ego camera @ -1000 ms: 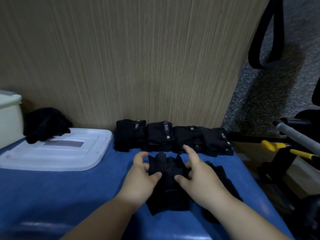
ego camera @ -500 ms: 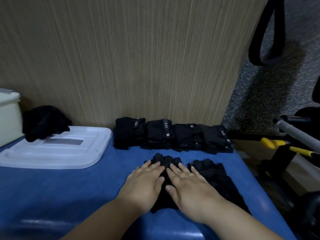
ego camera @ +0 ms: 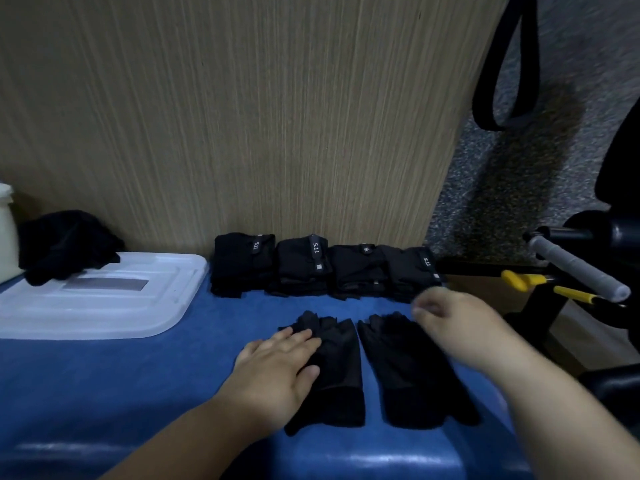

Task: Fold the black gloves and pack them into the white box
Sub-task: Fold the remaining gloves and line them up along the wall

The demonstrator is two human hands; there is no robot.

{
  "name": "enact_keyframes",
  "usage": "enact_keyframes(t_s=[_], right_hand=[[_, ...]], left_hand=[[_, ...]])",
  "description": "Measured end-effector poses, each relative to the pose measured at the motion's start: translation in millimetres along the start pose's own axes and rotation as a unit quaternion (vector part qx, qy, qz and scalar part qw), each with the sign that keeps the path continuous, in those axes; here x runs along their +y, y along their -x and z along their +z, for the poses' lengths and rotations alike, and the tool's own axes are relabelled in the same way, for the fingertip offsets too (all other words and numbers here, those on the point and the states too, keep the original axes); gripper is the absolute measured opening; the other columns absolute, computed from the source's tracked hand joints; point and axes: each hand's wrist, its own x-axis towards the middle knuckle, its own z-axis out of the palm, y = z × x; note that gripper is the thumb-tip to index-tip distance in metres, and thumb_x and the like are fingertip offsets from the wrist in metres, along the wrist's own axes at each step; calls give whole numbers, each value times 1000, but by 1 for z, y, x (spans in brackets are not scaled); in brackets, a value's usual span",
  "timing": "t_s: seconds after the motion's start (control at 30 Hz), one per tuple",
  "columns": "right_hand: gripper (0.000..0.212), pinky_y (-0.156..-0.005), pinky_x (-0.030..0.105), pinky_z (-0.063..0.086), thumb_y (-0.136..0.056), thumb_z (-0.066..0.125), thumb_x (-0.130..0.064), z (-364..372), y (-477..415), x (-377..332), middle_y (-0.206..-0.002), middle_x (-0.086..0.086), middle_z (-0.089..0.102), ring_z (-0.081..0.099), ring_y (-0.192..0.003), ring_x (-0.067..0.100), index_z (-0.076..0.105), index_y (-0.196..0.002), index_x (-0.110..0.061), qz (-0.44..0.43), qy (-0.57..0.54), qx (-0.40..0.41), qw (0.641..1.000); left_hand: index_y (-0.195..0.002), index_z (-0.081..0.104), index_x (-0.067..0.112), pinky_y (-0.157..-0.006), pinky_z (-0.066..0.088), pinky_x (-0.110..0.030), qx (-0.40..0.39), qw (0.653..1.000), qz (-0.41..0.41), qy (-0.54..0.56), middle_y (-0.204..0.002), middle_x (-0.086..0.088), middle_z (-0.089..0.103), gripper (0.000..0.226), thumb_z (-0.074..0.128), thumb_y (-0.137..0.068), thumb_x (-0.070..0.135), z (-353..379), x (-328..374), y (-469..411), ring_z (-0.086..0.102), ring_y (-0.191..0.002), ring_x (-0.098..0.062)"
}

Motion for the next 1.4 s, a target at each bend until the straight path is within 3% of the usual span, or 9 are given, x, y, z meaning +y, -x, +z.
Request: enact_keyframes(t_s=[0.17, 0.43, 0.6, 0.7, 0.8, 0.93, 1.1, 1.27, 1.4], right_hand=[[38, -52, 23, 47, -87, 62, -47, -12, -1, 36, -75, 8, 63, 59, -59, 19, 56, -80, -10, 158, -13, -181, 971], [48, -58, 29, 32, -74, 73, -50, 9, -1, 33, -61, 1, 44, 47, -60, 17, 43, -62, -15, 114, 31, -150, 982], [27, -53, 26, 40, -78, 73, -32, 11, 2, 29, -70, 7, 60, 56, -61, 20, 60, -79, -8, 105, -157, -138, 972], [51, -70, 36, 42, -58, 77, -35, 12, 4, 24, -94, 25, 68, 65, -85, 40, 59, -93, -2, 99, -296, -156, 937], [52, -72, 42, 33, -43, 77, -37, 16, 3, 14, -87, 21, 58, 52, -80, 36, 55, -84, -14, 94, -405, -162, 895], [35, -58, 30, 26, -61, 83, -33, 17, 5, -6, -76, 7, 48, 41, -68, 22, 51, -73, -25, 62, -485, -175, 855], [13, -50, 20, 45, -91, 57, -12, 25, 10, -25, -93, 6, 67, 61, -64, 14, 54, -104, -10, 27, -531, -213, 820], [12, -49, 19, 44, -94, 56, -7, 33, 4, -18, -81, 6, 64, 55, -57, 12, 54, -106, -7, 44, -383, -135, 913], [20, -51, 21, 46, -87, 66, -33, 47, 1, -12, -78, 1, 66, 57, -56, 9, 61, -96, -16, 50, -195, -145, 969]], left_hand=[[-149, 15, 44, -114, -5, -29, 0, 1000, 10, 8, -156, 27, 5, 48, 24, -101, 47, 3, 7, 4, -7, -140, 6], [-148, 18, 42, -117, -6, -37, 8, 1000, -13, 13, -156, 25, 5, 48, 25, -101, 47, 8, 16, 3, -8, -144, -1], [-148, 20, 41, -117, -5, -37, 20, 999, -22, 24, -156, 24, 8, 49, 25, -100, 49, 9, 18, 0, -6, -144, -1], [-148, 22, 41, -116, -4, -36, 30, 999, -20, 25, -156, 23, 10, 49, 27, -100, 49, 9, 17, -1, -5, -144, -1], [-147, 23, 40, -116, -5, -36, 31, 998, -18, 44, -156, 22, 10, 49, 29, -100, 49, 9, 16, -3, -4, -144, -2], [-142, 33, 40, -119, 6, -33, 51, 992, -18, 112, -150, 23, 24, 44, 35, -99, 47, 8, 10, -7, 10, -142, -3], [-107, 60, 30, -105, 32, -28, 133, 969, -37, 206, -105, 21, 50, 21, 41, -98, 33, 5, 3, -14, 40, -115, -8], [-74, 59, 9, -91, 43, -41, 129, 949, -82, 277, -81, 6, 53, 32, 39, -96, 22, 3, -4, -16, 50, -94, -16], [-60, 44, 11, -69, 43, -30, 109, 937, -110, 314, -66, 4, 51, 55, 40, -94, 54, -8, 5, -10, 53, -69, -12]])
